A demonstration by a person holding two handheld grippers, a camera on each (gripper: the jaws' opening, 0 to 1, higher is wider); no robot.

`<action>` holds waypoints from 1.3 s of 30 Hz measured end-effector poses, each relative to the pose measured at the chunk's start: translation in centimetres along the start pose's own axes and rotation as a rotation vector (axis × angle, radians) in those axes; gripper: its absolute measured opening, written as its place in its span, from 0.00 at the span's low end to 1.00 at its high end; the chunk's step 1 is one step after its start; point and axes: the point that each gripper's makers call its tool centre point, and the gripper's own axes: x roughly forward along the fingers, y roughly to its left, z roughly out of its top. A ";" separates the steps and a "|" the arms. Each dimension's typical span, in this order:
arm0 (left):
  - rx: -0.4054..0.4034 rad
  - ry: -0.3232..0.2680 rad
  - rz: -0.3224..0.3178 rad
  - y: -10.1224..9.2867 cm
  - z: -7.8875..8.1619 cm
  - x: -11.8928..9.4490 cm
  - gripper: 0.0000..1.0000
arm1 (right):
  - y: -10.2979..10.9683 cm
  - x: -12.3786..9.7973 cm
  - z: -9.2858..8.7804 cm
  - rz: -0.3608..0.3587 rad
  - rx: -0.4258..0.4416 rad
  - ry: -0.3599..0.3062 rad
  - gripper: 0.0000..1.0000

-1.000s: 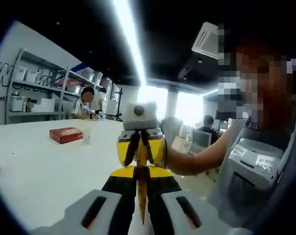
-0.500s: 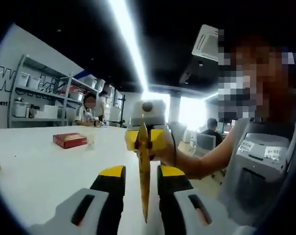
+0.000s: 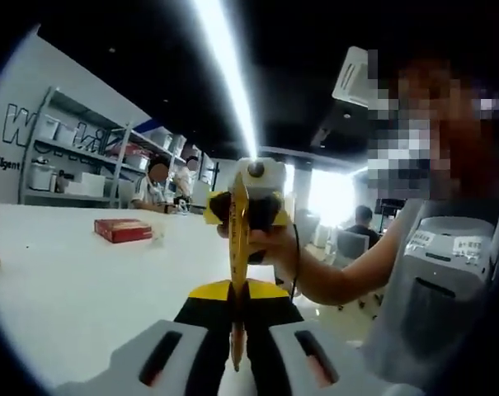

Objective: Tear open the coffee pouch, take out the coffee, and pour the coffee from the pouch into the cup

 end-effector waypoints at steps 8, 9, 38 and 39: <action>0.011 0.011 -0.002 -0.3 -0.5 0.1 0.07 | -0.3 -1.3 1.8 -0.021 0.024 -0.035 0.13; 0.012 0.008 -0.005 -0.4 -0.4 0.1 0.07 | -0.3 -1.3 1.8 -0.024 0.022 -0.034 0.13; -0.163 -0.091 0.039 0.6 2.1 -0.2 0.09 | -2.1 -0.7 -0.3 -0.203 -0.241 0.131 0.02; -0.173 -0.098 0.023 0.4 2.1 -0.3 0.09 | -1.8 -0.5 -0.1 -0.209 -0.320 0.141 0.02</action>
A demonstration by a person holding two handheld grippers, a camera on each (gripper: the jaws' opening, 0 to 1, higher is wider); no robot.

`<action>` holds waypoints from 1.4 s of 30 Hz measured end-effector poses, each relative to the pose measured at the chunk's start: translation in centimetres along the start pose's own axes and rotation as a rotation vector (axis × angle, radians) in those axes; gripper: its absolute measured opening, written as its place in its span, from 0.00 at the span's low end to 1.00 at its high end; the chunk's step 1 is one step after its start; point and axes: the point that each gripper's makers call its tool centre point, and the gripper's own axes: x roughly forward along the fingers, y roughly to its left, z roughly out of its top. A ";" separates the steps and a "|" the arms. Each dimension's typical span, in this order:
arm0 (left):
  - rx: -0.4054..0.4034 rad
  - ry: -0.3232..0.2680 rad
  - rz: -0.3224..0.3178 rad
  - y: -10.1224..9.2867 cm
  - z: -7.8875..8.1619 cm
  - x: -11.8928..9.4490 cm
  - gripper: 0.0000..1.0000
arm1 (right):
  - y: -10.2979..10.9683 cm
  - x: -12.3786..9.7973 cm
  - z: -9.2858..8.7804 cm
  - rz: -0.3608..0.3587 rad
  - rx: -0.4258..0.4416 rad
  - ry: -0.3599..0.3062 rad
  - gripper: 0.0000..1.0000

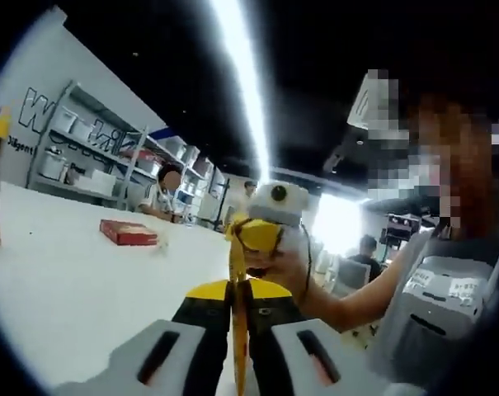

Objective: Tear open the coffee pouch, take out the coffee, and pour the coffee from the pouch into the cup

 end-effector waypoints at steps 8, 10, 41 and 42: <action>-0.004 0.016 0.047 0.6 -0.1 0.0 0.09 | 0.0 0.4 -0.9 -0.167 -0.635 0.189 0.01; -0.009 0.014 0.056 0.8 0.0 0.0 0.09 | -0.1 0.4 -0.9 -0.207 -0.756 0.225 0.01; 0.268 -0.045 0.024 1.4 -0.2 -0.5 0.22 | 2.6 -0.3 -1.2 0.355 0.730 -0.091 0.01; 0.268 -0.041 0.020 1.4 -0.3 -0.5 0.22 | 2.6 -0.3 -1.3 0.355 0.735 -0.095 0.01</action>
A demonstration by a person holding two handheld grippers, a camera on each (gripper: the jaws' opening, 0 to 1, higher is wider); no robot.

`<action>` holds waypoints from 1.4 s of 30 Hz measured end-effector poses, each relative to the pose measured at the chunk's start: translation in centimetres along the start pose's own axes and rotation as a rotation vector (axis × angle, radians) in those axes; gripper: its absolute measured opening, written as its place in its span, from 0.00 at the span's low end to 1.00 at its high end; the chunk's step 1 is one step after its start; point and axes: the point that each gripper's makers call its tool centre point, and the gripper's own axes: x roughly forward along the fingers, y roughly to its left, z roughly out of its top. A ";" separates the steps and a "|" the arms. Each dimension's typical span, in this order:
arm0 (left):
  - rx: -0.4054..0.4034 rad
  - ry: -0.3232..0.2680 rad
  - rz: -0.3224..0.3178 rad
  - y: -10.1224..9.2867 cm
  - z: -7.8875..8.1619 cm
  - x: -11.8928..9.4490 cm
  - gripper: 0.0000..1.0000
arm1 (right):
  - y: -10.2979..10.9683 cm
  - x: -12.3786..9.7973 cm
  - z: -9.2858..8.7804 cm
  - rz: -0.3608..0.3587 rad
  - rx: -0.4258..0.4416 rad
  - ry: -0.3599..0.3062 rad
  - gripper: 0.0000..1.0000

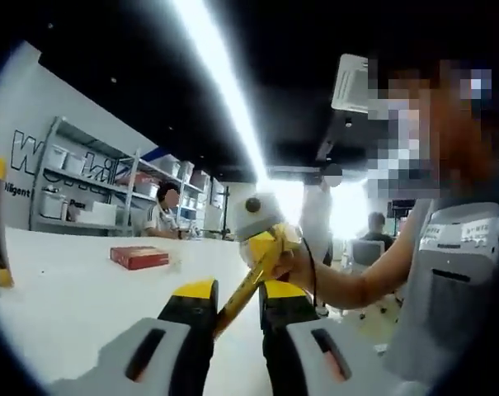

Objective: Tear open the coffee pouch, take out the coffee, and pour the coffee from the pouch into the cup

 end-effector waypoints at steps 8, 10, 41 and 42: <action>0.017 0.060 0.018 0.6 -1.6 0.3 0.21 | -0.8 0.2 -1.5 0.000 0.065 -0.016 0.00; 0.017 0.067 0.017 0.6 -1.9 0.4 0.21 | -0.6 0.3 -1.9 -0.006 0.058 -0.008 0.00; -0.101 -0.093 -0.089 -2.4 1.1 -0.6 0.08 | 0.8 -0.3 2.6 -0.114 -0.458 -0.042 0.21; -0.101 -0.094 -0.092 -2.4 1.1 -0.6 0.08 | 0.7 -0.3 2.6 -0.104 -0.445 -0.064 0.19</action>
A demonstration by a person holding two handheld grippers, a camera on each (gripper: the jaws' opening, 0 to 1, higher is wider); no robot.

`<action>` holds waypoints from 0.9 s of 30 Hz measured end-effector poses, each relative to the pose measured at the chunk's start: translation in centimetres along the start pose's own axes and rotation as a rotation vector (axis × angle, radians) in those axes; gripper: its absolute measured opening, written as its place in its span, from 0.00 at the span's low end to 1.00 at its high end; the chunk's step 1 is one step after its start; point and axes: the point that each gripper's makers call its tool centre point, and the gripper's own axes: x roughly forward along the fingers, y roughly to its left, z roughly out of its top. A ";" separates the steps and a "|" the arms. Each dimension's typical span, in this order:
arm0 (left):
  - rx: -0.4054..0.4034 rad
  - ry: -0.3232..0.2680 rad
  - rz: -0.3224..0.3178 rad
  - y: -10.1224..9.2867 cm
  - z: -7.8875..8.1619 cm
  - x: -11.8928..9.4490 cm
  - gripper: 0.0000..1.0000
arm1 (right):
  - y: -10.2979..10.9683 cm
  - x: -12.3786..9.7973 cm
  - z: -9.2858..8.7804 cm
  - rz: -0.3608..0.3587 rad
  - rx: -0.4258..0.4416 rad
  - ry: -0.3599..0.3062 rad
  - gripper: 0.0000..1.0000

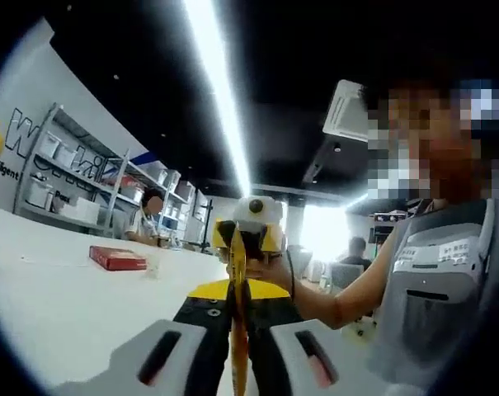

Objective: Tear open the coffee pouch, take out the coffee, and pour the coffee from the pouch into the cup

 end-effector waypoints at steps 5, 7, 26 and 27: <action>-0.005 -0.009 -0.005 0.0 0.2 0.0 0.08 | 0.0 0.5 -0.6 0.016 0.052 -0.041 0.13; -0.008 -0.010 -0.007 0.0 0.2 0.0 0.08 | 0.2 0.7 -0.6 0.023 0.061 -0.053 0.10; -0.055 0.030 0.065 1.3 -0.7 0.8 0.16 | -2.6 1.0 -2.0 -0.429 -0.881 0.285 0.02; -0.056 0.035 0.070 1.4 -0.7 0.8 0.16 | -2.7 1.0 -2.3 -0.432 -0.877 0.301 0.02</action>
